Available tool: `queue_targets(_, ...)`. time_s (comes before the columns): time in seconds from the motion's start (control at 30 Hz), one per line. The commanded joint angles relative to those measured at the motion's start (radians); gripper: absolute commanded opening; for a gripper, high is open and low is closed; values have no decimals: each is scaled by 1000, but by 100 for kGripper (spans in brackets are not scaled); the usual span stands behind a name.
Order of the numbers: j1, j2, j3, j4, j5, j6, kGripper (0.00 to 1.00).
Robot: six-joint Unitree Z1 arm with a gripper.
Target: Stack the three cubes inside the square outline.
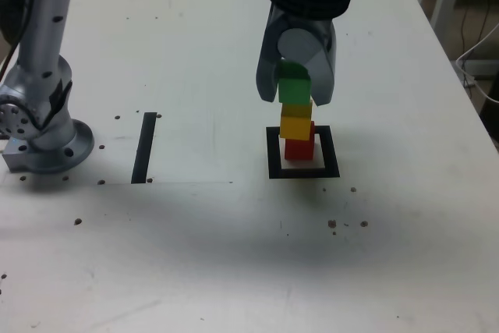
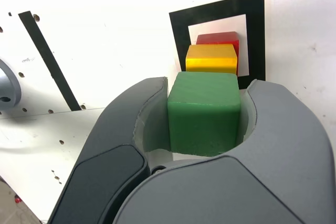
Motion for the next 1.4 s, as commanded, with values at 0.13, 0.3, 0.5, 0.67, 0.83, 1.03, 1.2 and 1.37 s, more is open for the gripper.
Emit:
queue_targets(0.13, 2, 25, -3, -6, -9, 8, 25)
queue_targets(0.3, 3, 40, -11, -11, -14, 12, 25)
queue_targets(0.5, 7, 45, -11, -14, -13, 15, 29)
queue_targets(0.67, 11, 50, -8, -22, -13, 28, 74)
queue_targets(0.83, 13, 52, -4, -25, -12, 32, 98)
queue_targets(1.03, 14, 51, -1, -24, -9, 32, 99)
queue_targets(1.2, 15, 31, 6, -18, 8, 33, 99)
queue_targets(1.37, 16, -15, 27, -14, 35, 23, 99)
